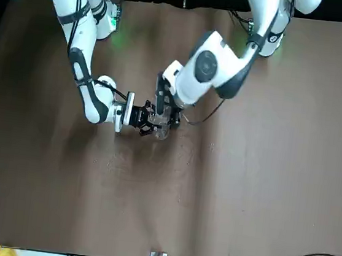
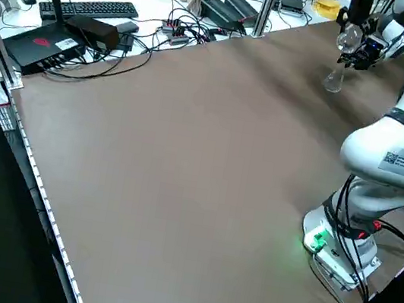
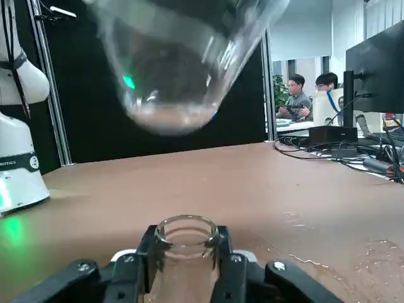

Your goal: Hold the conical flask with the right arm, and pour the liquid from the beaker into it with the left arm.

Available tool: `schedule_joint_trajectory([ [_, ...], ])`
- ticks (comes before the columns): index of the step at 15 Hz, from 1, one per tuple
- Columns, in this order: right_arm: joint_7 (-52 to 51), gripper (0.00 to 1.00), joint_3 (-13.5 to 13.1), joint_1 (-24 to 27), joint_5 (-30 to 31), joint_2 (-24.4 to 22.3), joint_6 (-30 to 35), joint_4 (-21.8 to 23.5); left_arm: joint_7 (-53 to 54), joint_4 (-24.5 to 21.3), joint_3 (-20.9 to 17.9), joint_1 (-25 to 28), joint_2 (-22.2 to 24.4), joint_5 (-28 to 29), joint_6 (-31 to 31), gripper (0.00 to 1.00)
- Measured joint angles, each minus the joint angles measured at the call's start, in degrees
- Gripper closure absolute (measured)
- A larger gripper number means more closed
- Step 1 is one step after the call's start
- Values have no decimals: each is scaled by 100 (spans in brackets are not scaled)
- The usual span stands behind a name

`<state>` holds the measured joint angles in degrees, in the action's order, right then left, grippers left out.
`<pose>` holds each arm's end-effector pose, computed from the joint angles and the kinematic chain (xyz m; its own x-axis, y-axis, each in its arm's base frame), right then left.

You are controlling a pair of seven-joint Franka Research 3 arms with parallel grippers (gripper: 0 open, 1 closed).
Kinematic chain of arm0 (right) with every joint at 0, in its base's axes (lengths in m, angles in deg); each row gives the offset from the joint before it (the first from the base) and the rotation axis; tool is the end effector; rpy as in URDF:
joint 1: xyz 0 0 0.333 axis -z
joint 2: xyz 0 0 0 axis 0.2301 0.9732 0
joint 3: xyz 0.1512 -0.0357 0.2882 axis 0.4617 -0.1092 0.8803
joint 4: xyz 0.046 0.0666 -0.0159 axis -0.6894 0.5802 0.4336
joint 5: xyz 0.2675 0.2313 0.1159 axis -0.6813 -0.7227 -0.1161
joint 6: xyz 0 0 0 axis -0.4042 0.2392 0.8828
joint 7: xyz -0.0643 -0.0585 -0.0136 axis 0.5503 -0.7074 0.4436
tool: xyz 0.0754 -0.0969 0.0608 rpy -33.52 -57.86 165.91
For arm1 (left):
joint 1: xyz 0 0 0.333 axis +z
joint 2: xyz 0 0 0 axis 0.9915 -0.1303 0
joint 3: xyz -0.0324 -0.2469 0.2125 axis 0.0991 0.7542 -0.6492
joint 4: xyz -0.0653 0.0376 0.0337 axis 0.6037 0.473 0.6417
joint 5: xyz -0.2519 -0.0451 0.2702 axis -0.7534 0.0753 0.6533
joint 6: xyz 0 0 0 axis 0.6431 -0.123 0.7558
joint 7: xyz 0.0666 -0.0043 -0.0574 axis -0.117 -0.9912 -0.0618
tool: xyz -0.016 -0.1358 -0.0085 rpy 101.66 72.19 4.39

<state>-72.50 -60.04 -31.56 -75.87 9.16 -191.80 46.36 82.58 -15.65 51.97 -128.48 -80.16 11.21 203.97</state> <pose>0.4993 0.3303 0.1671 0.0790 0.0329 0.9963 0.9941 -0.0773 -0.0763 0.5089 -0.4967 0.4043 0.1460 -0.9402 0.3077 -0.9820 -0.0999 0.1604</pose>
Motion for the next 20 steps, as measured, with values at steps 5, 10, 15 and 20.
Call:
schedule_joint_trajectory([
  [5, 0, 60, -2, 0, -2, 0, 0, 2, 1918, -28, 329, 1448, 525, -1745, -381, 4],
  [10, 3, 60, -76, 119, -13, 0, 6, 23, 3619, -301, 981, 3151, 437, -2626, -1088, 4],
  [15, -13, 60, -101, 561, -50, -1, 241, 72, 5764, -998, 1030, 4116, 65, -3420, -1378, 4],
  [20, -31, 60, -88, 697, -56, -3, 385, 122, 7810, -1584, 1041, 4814, -545, -4027, -1518, 4],
])
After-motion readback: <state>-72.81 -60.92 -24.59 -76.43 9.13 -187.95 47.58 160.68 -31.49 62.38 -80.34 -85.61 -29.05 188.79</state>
